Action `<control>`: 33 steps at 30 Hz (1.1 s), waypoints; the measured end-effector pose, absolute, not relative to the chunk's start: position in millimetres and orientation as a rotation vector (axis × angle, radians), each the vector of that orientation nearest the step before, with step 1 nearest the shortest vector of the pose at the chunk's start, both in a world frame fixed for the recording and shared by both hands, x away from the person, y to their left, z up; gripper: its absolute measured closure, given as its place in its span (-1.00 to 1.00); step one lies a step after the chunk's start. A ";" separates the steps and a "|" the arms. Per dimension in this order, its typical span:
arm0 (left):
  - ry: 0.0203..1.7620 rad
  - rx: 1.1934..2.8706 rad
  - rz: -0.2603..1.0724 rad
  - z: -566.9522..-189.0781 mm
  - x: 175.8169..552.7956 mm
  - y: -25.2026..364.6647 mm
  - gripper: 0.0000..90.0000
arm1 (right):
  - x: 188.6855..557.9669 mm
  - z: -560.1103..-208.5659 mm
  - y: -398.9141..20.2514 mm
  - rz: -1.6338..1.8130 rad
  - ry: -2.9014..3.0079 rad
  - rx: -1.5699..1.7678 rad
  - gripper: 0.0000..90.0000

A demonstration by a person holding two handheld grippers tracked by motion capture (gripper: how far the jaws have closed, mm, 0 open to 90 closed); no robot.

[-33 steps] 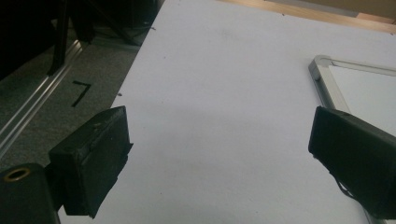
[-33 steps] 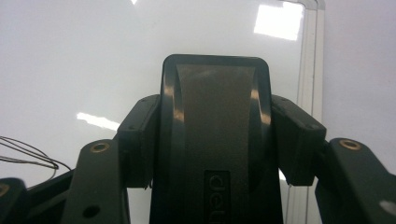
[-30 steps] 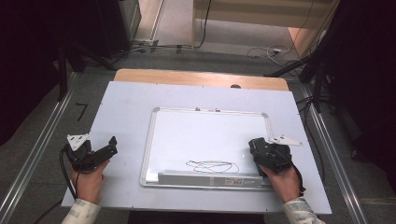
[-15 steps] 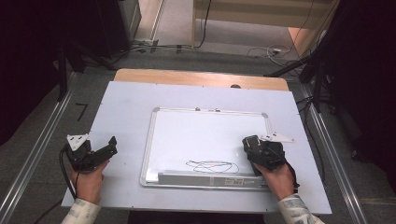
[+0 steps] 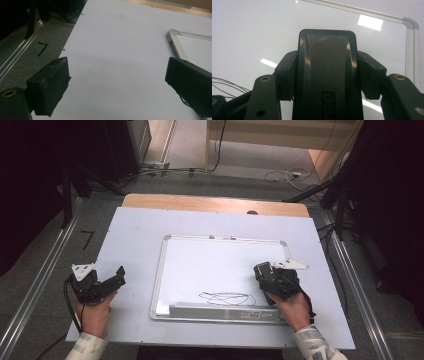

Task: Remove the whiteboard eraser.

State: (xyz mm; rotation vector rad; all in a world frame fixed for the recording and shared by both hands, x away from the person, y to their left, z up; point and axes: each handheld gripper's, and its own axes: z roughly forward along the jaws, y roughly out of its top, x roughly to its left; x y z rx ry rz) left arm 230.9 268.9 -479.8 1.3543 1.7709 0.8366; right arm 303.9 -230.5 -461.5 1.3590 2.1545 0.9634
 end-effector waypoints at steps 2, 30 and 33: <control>1.771 1.355 0.837 -479.9 230.9 268.9 -0.87 | 304.2 -461.4 -228.7 0.964 2.161 1.357 -0.15; 1.776 1.352 0.836 -480.0 229.8 270.2 -0.87 | 303.8 -456.2 -210.9 0.999 2.226 1.296 -0.15; 1.776 1.353 0.834 -479.9 229.9 270.4 -0.87 | 303.7 -456.8 -210.1 0.995 2.236 1.297 -0.15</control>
